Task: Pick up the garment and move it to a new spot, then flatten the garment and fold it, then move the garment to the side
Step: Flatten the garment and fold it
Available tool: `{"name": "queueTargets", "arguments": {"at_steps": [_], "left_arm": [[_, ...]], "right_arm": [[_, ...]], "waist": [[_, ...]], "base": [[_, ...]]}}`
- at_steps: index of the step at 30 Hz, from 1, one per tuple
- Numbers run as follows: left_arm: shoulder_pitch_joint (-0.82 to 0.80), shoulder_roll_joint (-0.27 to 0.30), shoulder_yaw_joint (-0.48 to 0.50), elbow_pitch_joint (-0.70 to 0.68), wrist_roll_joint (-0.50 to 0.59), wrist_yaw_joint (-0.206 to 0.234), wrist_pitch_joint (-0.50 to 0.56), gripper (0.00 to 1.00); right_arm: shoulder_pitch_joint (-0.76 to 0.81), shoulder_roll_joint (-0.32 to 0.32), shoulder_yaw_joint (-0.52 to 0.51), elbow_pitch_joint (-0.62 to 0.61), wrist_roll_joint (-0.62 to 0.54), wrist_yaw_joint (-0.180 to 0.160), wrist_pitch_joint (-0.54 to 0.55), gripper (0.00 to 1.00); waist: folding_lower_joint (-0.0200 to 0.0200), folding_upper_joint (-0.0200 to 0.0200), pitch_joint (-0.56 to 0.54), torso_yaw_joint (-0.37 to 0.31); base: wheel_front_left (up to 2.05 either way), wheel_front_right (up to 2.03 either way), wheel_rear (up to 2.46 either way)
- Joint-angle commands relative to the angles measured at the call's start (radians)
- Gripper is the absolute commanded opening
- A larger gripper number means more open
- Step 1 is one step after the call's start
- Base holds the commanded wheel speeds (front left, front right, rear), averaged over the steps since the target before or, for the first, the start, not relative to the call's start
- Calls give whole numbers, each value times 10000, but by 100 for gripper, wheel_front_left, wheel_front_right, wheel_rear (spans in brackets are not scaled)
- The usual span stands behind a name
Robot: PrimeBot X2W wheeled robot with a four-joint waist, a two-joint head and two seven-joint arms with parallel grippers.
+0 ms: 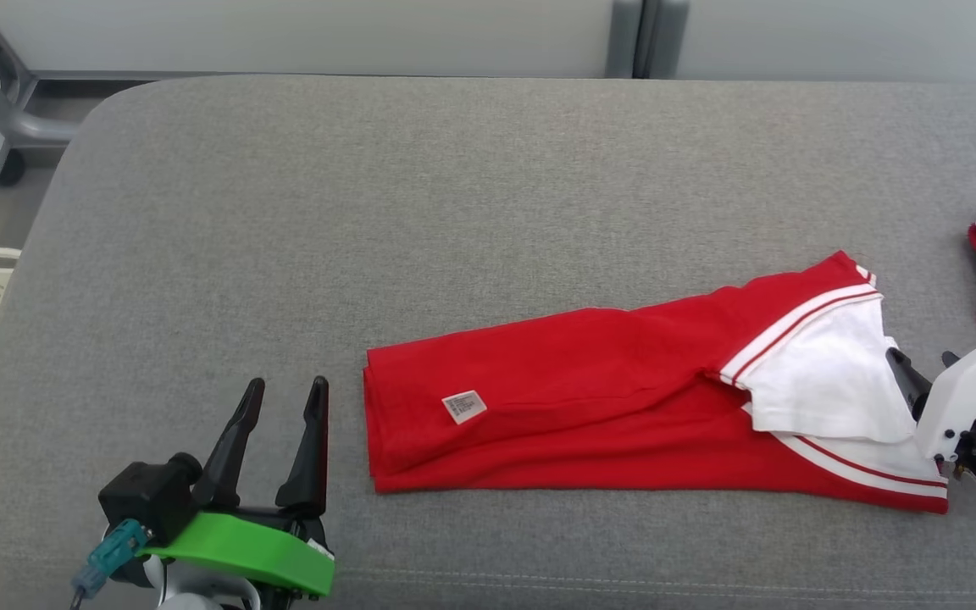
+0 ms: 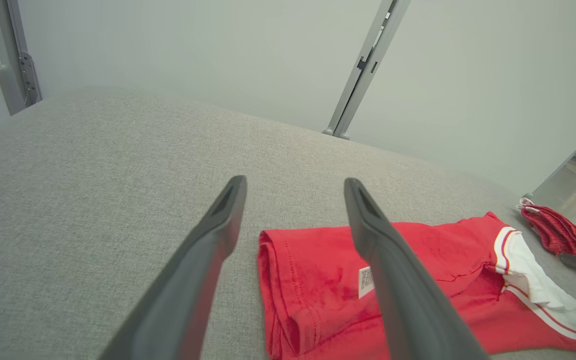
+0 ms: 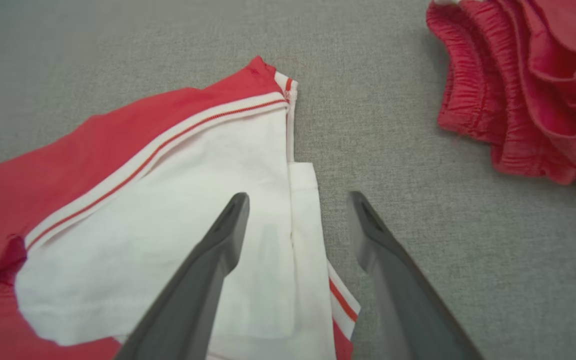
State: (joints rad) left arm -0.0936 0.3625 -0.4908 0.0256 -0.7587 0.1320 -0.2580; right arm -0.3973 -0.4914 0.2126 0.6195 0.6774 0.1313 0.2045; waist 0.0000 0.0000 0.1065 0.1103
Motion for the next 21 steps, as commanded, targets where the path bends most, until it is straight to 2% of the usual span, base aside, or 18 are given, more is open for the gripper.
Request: {"name": "queueTargets", "arguments": {"at_steps": [1, 4, 11, 20, 21], "left_arm": [[12, 44, 0, -65, 34, 8, -53, 100], [-49, 18, -37, -110, 58, -4, -31, 100], [-129, -71, -77, -55, 41, -49, -24, 100], [40, -29, -14, -31, 1, -48, -39, 100], [53, -18, -12, -36, -2, -52, -40, 100]], "right_arm": [[-214, 24, -74, 306, -161, -11, 78, 100], [-640, 285, -350, 1302, -238, -12, 297, 100], [-1192, 575, -621, 2648, -231, -12, 546, 100], [-1067, 990, 148, 2781, 163, -3, 1113, 100], [-1058, 990, 243, 2768, 159, -3, 1098, 69]], "waist": [[0, 0, 217, 382], [0, 0, 379, 703], [0, 0, 485, 1066], [0, 0, 431, 1157], [0, 0, 430, 1149]], "base": [[0, 0, 0], [0, 0, 0], [0, 0, 0], [0, 0, 0], [0, 0, 0]]}}
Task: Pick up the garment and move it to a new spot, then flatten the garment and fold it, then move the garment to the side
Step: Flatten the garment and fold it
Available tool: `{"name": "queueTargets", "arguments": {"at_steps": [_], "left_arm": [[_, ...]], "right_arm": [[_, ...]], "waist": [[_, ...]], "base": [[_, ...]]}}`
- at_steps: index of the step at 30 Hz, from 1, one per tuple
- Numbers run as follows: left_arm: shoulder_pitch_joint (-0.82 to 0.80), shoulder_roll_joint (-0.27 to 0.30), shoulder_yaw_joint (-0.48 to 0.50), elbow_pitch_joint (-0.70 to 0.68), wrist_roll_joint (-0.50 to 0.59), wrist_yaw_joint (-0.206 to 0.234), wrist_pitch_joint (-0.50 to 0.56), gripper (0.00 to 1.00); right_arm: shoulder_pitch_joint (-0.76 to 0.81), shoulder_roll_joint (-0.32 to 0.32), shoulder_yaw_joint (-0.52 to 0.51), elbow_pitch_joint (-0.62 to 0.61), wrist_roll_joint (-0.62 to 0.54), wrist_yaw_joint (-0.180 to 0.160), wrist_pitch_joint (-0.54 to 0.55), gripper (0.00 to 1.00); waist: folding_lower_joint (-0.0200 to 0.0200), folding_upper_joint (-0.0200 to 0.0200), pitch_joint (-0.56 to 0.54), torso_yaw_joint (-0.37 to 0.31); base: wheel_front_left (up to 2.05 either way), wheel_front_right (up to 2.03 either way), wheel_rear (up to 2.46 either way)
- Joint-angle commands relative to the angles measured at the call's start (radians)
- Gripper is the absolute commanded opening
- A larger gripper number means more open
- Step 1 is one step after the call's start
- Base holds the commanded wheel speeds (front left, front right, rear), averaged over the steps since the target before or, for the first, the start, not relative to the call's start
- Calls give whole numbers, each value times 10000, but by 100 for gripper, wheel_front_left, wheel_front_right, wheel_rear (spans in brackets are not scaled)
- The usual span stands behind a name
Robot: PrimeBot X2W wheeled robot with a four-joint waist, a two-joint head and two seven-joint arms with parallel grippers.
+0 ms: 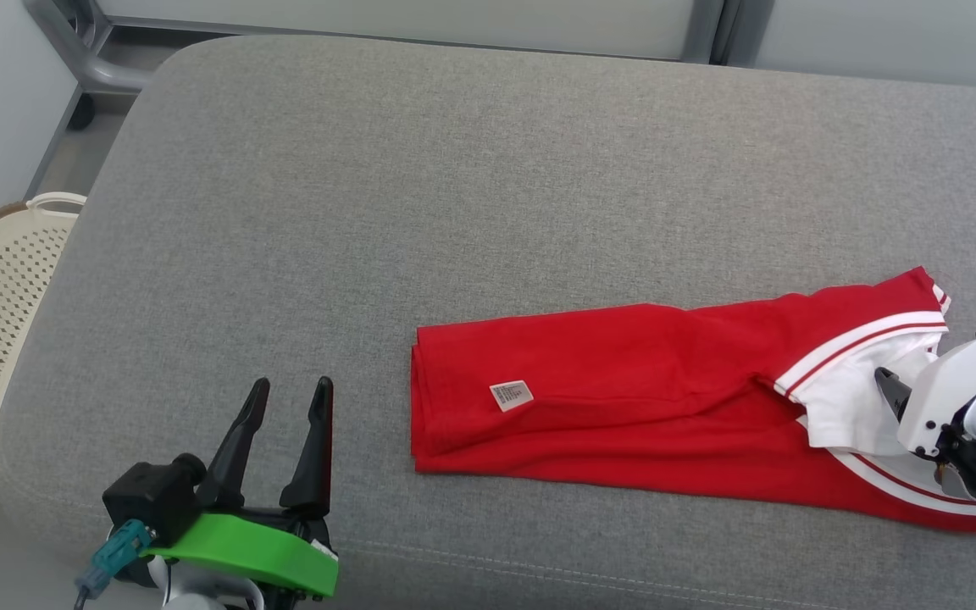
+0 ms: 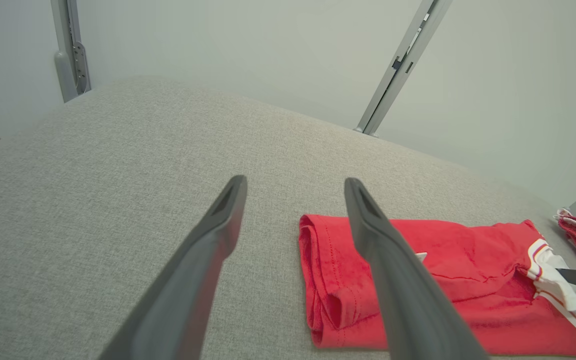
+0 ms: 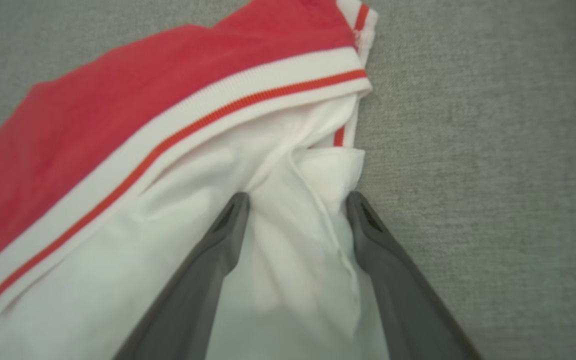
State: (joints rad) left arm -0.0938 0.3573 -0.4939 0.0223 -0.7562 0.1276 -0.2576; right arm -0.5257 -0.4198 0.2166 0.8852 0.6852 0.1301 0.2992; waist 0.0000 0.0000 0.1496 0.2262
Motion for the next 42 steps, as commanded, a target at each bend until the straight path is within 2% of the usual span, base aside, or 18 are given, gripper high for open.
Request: {"name": "queueTargets", "arguments": {"at_steps": [1, 2, 3, 14, 25, 30, 33, 42], "left_arm": [[58, 42, 18, -9, -29, -13, -45, 100], [56, 53, 20, -15, -27, -11, -45, 100], [52, 63, 21, -21, -21, -6, -46, 100], [103, 75, 63, -51, 2, 53, -53, 100], [148, -37, 62, -114, 83, 50, -67, 100], [192, -55, 113, -123, 91, 69, -73, 100], [204, -83, 134, -90, 87, 49, -74, 100], [231, -163, 159, -18, 88, -22, -76, 100]], "right_arm": [[230, 258, 303, 91, 37, 8, 105, 37], [228, 240, 388, 90, 7, 8, 63, 24], [208, 206, 457, 94, -36, 7, 0, 0], [-366, -221, 663, 230, -241, -9, -672, 0], [-468, -1426, 596, -716, 126, -6, -737, 0], [-265, -1691, 469, -1453, 287, -6, -553, 0], [-90, -1638, 545, -2106, 462, -4, -415, 0], [582, -1382, 1104, -5153, 727, 1, 551, 0]], "waist": [[0, 0, 1, -17], [0, 0, 6, -28], [0, 0, 14, -43], [0, 0, -34, -519], [0, 0, -181, -1415], [0, 0, -247, -1722], [0, 0, -311, -1837], [0, 0, -588, -1916]], "base": [[0, 0, 0], [0, 0, 0], [0, 0, 0], [0, 0, 0], [0, 0, 0], [0, 0, 0], [0, 0, 0], [0, 0, 0]]}}
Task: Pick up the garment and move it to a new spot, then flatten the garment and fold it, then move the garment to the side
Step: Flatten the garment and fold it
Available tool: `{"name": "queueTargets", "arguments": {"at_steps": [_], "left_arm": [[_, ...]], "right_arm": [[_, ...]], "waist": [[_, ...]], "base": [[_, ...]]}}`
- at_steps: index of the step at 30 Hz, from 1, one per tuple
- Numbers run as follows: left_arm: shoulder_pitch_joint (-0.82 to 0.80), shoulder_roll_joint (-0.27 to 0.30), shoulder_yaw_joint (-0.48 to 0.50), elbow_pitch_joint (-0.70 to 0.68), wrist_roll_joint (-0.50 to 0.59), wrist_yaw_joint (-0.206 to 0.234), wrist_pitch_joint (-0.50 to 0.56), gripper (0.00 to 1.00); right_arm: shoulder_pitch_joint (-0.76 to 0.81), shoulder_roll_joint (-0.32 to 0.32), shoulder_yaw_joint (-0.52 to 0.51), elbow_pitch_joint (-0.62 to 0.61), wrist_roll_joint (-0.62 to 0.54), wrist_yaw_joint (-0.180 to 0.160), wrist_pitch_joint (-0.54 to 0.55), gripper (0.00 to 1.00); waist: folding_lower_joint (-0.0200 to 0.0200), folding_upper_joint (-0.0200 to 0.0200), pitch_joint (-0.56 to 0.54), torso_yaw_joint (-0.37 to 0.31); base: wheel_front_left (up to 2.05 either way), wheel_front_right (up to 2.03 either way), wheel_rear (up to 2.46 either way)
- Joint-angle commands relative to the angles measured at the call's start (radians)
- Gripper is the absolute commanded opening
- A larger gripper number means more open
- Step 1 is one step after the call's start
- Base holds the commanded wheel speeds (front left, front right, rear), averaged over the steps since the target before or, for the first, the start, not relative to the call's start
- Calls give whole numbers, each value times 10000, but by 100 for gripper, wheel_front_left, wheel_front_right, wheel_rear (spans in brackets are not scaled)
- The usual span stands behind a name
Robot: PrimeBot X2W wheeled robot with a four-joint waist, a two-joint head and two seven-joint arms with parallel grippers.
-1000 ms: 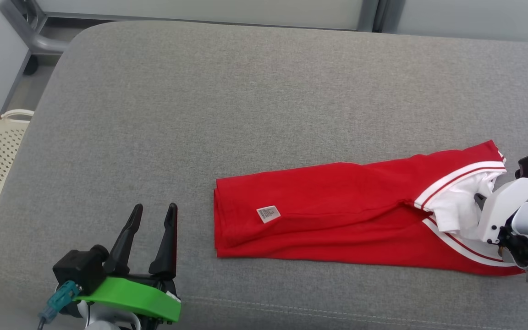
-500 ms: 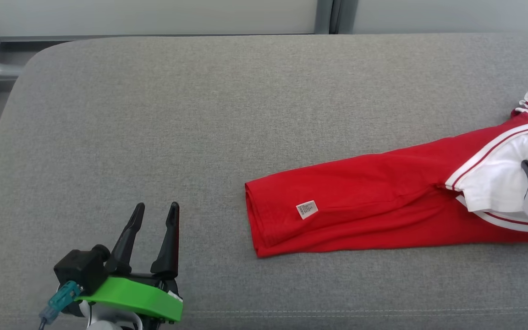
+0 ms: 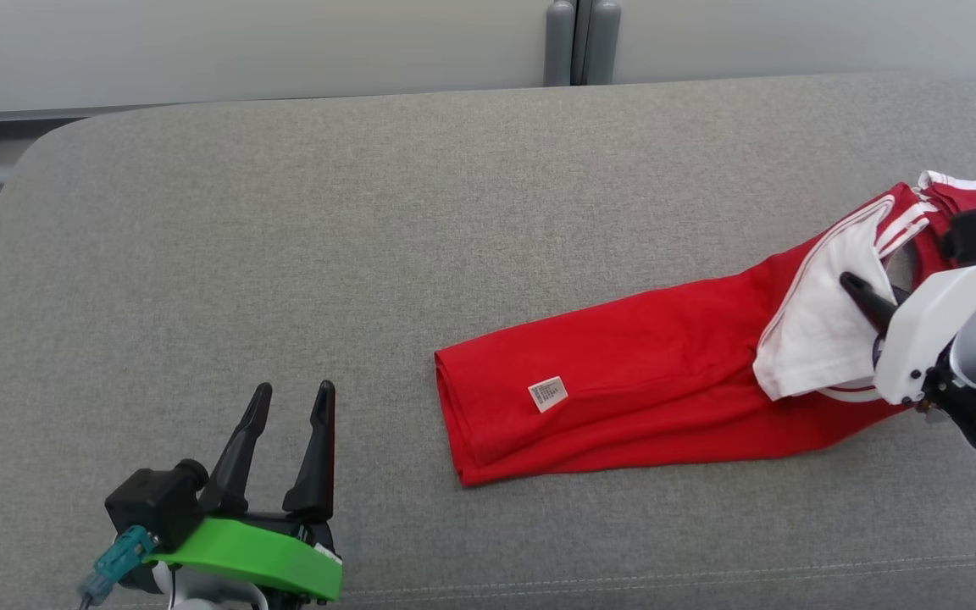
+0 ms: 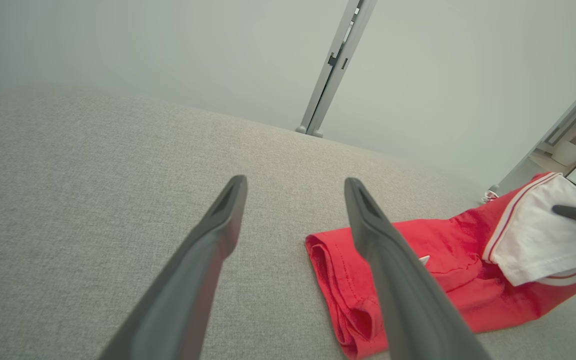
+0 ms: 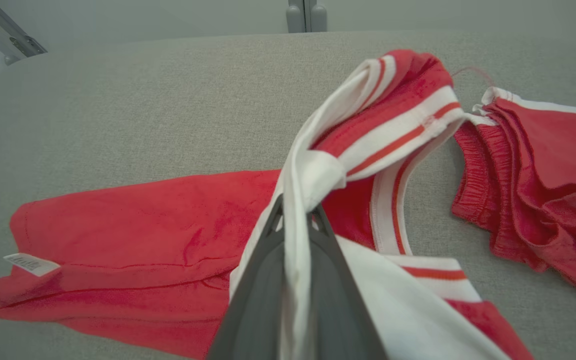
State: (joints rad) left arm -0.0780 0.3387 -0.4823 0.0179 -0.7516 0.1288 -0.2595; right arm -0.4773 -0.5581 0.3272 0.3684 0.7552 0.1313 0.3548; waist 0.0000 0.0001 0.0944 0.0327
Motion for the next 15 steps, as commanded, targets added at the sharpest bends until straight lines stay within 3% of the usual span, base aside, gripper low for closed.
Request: {"name": "queueTargets", "arguments": {"at_steps": [1, 8, 15], "left_arm": [[86, 7, 48, 37, 35, -35, -53, 100], [163, -154, 117, 110, 25, -154, -49, 100], [209, -296, 164, 208, 84, -302, -51, 100]], "right_arm": [[180, 29, 40, -298, -12, -12, 117, 0], [493, 492, 251, -1879, -421, -9, 911, 0], [620, 1075, 558, -2288, -817, -9, 1475, 0]], "waist": [[0, -1, -68, 44], [0, -1, -241, 367], [0, -1, -289, 785]], "base": [[0, 0, 0], [0, 0, 0], [0, 0, 0]]}}
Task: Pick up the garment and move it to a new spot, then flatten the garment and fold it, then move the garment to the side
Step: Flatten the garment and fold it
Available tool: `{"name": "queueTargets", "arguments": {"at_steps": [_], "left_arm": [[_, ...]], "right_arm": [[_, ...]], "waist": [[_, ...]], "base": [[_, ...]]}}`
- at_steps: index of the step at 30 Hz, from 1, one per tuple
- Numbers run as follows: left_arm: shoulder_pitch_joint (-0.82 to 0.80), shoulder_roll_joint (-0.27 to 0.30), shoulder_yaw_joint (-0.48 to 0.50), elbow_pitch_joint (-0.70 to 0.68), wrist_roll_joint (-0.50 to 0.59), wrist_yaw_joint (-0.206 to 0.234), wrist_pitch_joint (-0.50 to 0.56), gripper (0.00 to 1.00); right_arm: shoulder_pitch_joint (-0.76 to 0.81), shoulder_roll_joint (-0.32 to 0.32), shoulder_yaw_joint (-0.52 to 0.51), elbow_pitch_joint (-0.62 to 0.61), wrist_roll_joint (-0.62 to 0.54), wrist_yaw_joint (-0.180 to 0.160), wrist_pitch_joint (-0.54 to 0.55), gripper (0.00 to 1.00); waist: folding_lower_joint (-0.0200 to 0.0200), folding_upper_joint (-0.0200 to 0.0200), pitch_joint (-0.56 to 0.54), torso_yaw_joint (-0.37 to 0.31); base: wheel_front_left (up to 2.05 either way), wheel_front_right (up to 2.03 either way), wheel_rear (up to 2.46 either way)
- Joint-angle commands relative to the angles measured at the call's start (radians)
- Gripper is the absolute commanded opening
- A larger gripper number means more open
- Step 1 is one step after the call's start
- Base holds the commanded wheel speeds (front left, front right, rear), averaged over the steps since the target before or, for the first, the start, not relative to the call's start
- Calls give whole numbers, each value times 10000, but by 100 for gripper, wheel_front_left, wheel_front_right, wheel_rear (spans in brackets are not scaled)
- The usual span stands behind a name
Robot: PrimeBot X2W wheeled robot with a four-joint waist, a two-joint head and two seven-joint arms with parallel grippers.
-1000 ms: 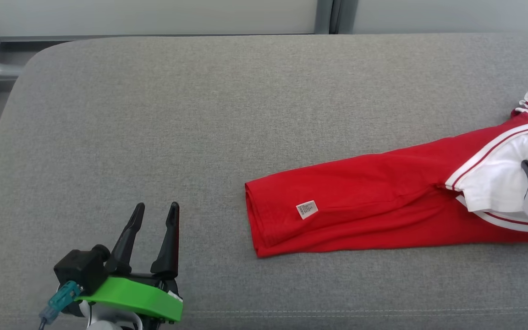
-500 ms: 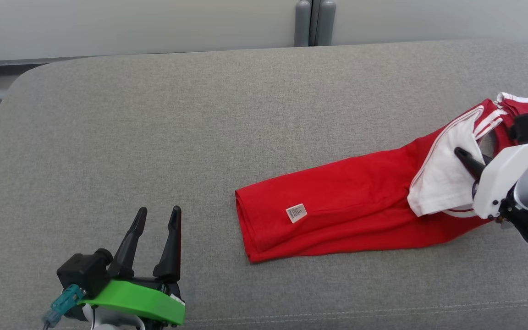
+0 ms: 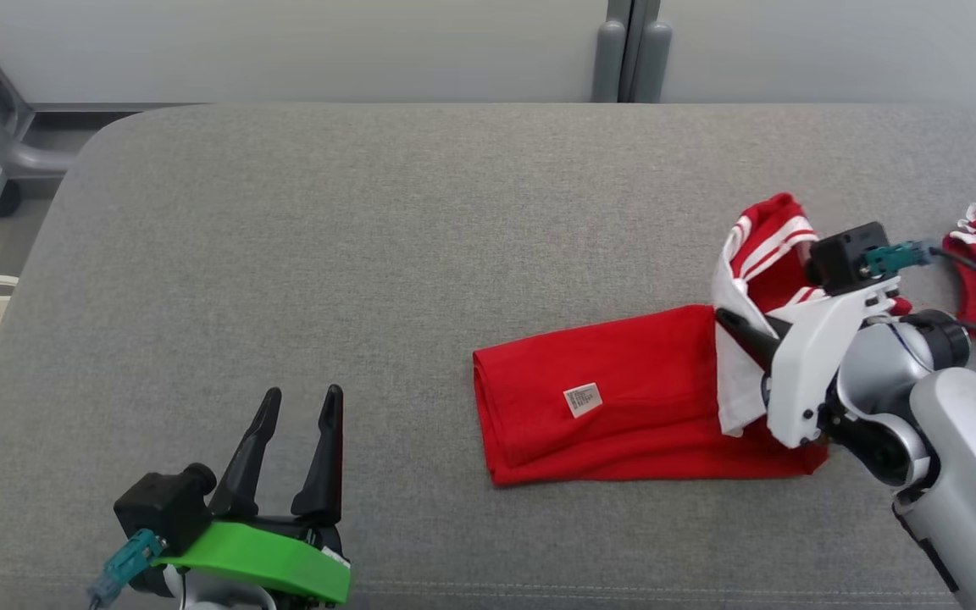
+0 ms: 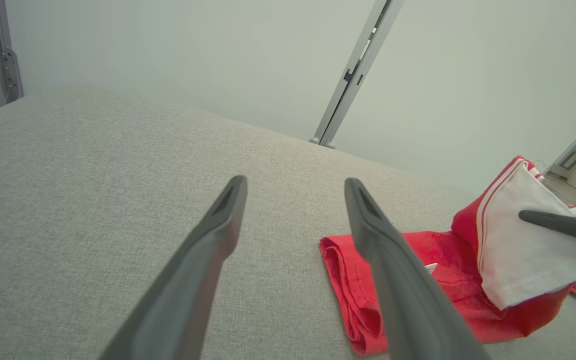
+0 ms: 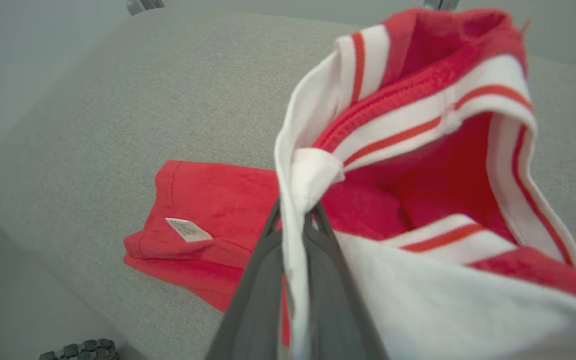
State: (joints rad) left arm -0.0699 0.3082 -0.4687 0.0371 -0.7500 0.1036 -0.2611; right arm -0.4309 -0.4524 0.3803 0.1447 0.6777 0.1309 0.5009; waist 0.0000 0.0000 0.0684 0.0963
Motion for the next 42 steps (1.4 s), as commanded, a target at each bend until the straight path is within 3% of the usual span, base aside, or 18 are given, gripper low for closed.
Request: {"name": "queueTargets", "arguments": {"at_steps": [1, 11, 24, 25, 28, 35, 42], "left_arm": [[129, -40, 39, 52, 96, -94, -36, 100], [86, -304, 65, 199, 260, -311, -38, 100], [-288, -722, -91, 563, 440, -631, -39, 100], [-322, -753, -103, 592, 448, -652, -39, 100], [-331, -813, -141, 714, 465, -707, -39, 100], [-67, -846, -97, 858, 472, -721, -39, 100], [182, -769, -99, 762, 452, -627, -25, 100]], "right_arm": [[162, 217, 166, -51, -172, -6, 143, 0], [-250, 980, 933, 573, -590, -6, 287, 0], [-1410, 2265, 2074, 3430, -1075, -4, -150, 0], [-1525, 2341, 2093, 3683, -1143, -4, -244, 11], [-1837, 2586, 2172, 4392, -1259, -4, -424, 100], [-2422, 2897, 2674, 4725, -1009, -6, -643, 100], [-2759, 2323, 2591, 3945, -505, -6, -1013, 100]], "waist": [[0, 0, -27, 292], [0, 0, 21, 841], [0, 0, 163, 1522], [0, 0, 166, 1563], [0, 0, 148, 1657], [0, 0, -168, 1523], [0, 0, -528, 1046]], "base": [[0, 0, 0], [0, 0, 0], [0, 0, 0], [0, 0, 0], [0, 0, 0], [0, 0, 0], [0, 0, 0]]}}
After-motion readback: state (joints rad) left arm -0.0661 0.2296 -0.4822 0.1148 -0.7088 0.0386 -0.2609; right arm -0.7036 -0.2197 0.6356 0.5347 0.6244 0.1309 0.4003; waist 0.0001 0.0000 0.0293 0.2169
